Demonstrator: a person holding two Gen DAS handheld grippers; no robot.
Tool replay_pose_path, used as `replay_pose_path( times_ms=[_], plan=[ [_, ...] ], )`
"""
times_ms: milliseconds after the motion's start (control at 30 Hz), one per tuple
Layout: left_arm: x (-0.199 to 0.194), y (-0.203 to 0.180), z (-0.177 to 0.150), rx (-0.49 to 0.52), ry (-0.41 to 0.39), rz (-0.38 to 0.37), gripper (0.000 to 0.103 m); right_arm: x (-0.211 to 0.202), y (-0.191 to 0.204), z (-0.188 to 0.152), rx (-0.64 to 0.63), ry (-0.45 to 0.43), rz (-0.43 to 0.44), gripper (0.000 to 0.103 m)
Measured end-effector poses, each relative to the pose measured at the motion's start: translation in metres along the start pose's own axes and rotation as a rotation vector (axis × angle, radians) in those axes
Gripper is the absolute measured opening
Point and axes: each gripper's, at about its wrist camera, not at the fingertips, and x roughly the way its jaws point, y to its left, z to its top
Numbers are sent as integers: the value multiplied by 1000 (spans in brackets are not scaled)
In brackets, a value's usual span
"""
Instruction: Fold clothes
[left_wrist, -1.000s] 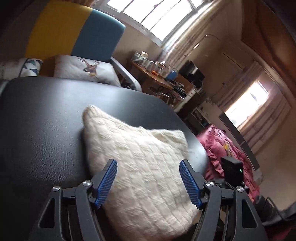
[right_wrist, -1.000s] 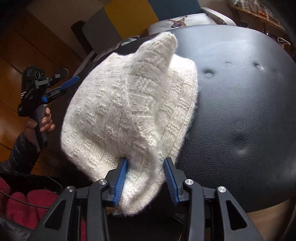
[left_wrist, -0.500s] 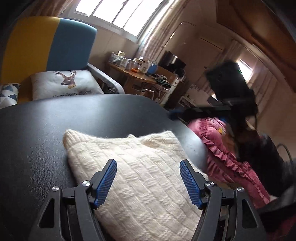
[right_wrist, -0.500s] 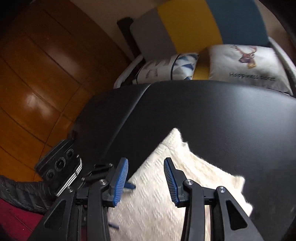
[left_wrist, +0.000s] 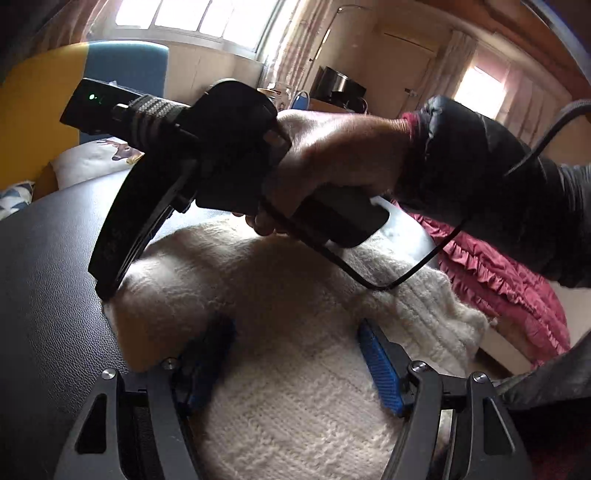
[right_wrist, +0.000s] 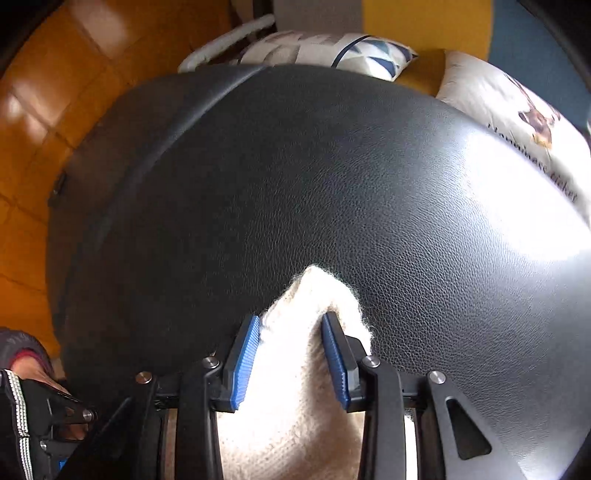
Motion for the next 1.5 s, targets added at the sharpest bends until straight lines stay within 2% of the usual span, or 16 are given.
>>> replay_pose_path(
  times_ms=[67, 133, 200, 267, 333, 400, 533, 700, 733, 867, 1000, 1300, 1333, 1433, 1467, 1500],
  plan=[
    [-5, 1, 1, -13, -20, -2, 72, -14, -11, -6, 70, -65, 44, 37],
    [-17, 13, 6, -95, -55, -35, 72, -39, -21, -15, 142, -161, 74, 41],
    [-33, 36, 10, -234, -109, -70, 73, -65, -32, -30, 223, -254, 117, 42],
    [-45, 62, 11, -355, -147, -58, 75, -92, -41, -52, 292, -326, 160, 48],
    [-53, 86, 12, -451, -159, -30, 75, -114, -46, -79, 339, -364, 195, 76],
    [-49, 106, 12, -534, -121, -22, 76, -130, -48, -111, 382, -394, 207, 85],
    [-31, 133, 10, -677, -47, -68, 77, -161, -58, -182, 501, -414, 232, 85],
    [2, 140, 5, -795, 38, -198, 80, -178, -75, -274, 669, -410, 315, 85],
    [8, 142, 4, -807, 52, -185, 80, -177, -79, -289, 704, -411, 330, 85],
    [8, 135, 4, -762, 59, -163, 84, -163, -88, -330, 793, -393, 381, 85],
    [8, 122, 2, -735, 97, -151, 88, -143, -94, -335, 812, -394, 426, 85],
    [6, 102, -2, -632, 152, -99, 102, -90, -78, -280, 768, -370, 527, 85],
    [8, 98, -1, -614, 169, -93, 102, -87, -75, -275, 761, -365, 512, 87],
    [9, 81, -1, -510, 219, -46, 96, -82, -65, -263, 739, -348, 451, 87],
    [8, 75, -1, -466, 231, -20, 84, -80, -62, -259, 732, -342, 431, 88],
    [6, 73, -2, -450, 229, -15, 80, -80, -59, -257, 712, -342, 422, 88]
  ],
)
